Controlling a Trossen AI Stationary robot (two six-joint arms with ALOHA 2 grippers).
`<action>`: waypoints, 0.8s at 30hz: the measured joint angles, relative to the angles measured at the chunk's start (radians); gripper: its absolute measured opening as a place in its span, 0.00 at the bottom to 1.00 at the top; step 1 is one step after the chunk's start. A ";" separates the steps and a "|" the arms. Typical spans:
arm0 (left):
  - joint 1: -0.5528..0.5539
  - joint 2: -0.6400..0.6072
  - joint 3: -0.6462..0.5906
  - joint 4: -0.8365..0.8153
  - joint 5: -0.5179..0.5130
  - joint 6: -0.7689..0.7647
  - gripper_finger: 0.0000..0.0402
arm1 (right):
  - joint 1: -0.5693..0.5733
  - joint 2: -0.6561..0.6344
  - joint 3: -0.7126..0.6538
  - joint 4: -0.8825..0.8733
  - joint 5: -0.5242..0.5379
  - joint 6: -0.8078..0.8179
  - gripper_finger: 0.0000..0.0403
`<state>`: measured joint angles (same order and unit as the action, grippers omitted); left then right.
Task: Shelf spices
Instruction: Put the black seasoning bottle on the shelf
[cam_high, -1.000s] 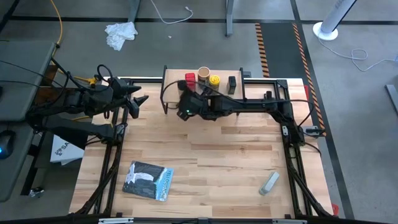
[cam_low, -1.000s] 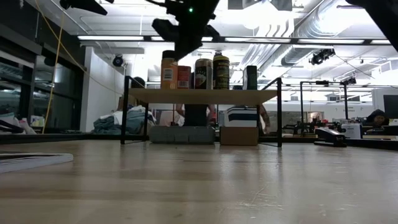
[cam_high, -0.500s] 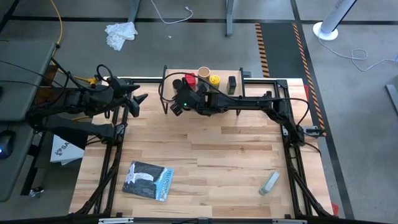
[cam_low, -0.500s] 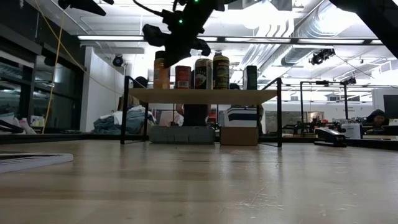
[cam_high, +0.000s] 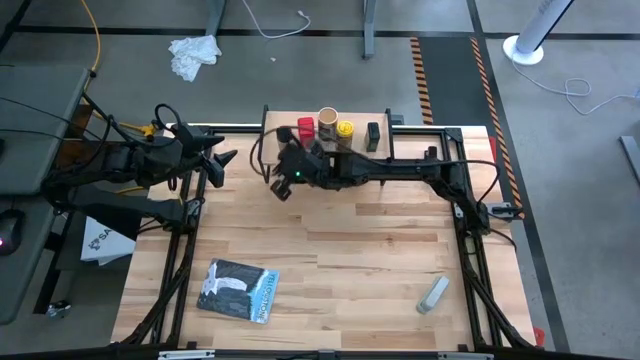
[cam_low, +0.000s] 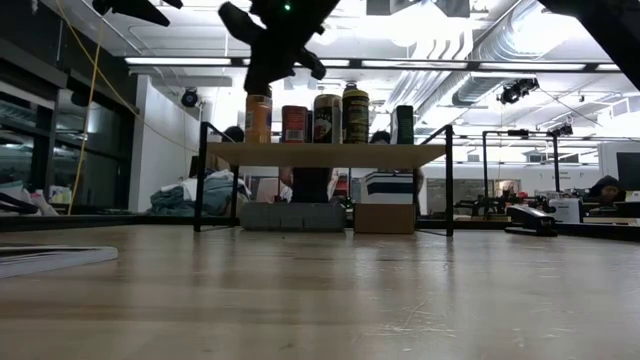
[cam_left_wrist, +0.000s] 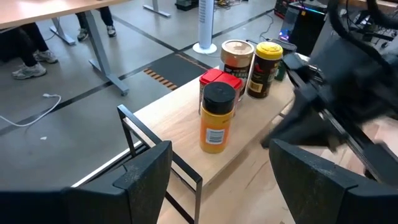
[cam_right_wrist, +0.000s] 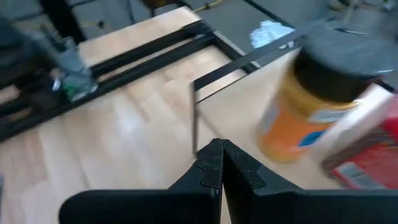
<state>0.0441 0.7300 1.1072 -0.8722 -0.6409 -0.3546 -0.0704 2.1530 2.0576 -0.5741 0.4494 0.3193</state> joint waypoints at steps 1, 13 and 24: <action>0.000 0.000 0.000 0.000 0.000 0.000 0.66 | 0.007 0.002 0.000 0.002 -0.003 -0.013 0.00; 0.000 0.001 0.000 0.002 -0.007 -0.011 0.66 | -0.042 0.010 -0.013 0.061 0.093 -0.032 0.00; 0.000 0.001 0.000 0.002 -0.011 -0.010 0.66 | -0.113 0.010 -0.009 0.131 0.068 -0.087 0.00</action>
<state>0.0441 0.7307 1.1072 -0.8701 -0.6521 -0.3643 -0.1837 2.1632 2.0487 -0.4432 0.5170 0.2324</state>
